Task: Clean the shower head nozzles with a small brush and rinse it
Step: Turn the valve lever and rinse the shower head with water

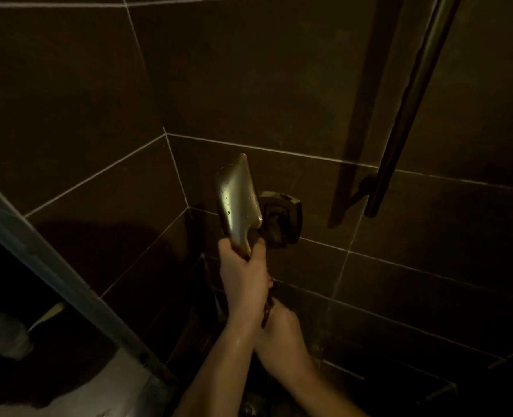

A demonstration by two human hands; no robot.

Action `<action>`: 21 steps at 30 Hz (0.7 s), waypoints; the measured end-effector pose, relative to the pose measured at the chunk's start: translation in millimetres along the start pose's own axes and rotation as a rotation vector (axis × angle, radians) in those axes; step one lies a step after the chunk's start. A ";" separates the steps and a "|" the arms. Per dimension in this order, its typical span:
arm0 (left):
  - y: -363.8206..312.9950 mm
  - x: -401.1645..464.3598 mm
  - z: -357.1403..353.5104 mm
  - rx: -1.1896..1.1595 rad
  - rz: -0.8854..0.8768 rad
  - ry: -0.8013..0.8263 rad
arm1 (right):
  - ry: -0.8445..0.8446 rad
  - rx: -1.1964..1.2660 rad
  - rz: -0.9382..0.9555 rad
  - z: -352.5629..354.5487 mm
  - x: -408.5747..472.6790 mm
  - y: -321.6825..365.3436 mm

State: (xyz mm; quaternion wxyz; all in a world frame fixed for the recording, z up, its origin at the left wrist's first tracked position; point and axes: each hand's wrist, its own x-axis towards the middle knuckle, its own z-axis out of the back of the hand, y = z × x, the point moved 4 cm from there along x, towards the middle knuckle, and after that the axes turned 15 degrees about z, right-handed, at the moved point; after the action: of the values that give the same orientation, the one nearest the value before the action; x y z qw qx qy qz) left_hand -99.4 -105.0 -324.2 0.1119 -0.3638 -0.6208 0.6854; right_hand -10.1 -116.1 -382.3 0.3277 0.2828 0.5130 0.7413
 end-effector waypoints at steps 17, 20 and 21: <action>33.1 57.0 138.0 -0.266 0.206 -0.203 | 0.189 -0.508 -0.155 97.6 191.3 -108.8; 38.7 60.8 154.3 -0.287 0.206 -0.268 | 0.176 -0.609 -0.188 101.4 225.6 -132.7; 40.0 60.8 158.4 -0.278 0.199 -0.292 | 0.164 -0.608 -0.203 99.7 232.6 -137.8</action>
State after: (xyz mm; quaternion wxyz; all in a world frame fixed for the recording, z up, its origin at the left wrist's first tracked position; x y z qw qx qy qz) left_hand -231.6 -198.3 -388.9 -0.0986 -0.3324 -0.6799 0.6461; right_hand -53.2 157.4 -462.0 0.4270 0.0589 0.3182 0.8444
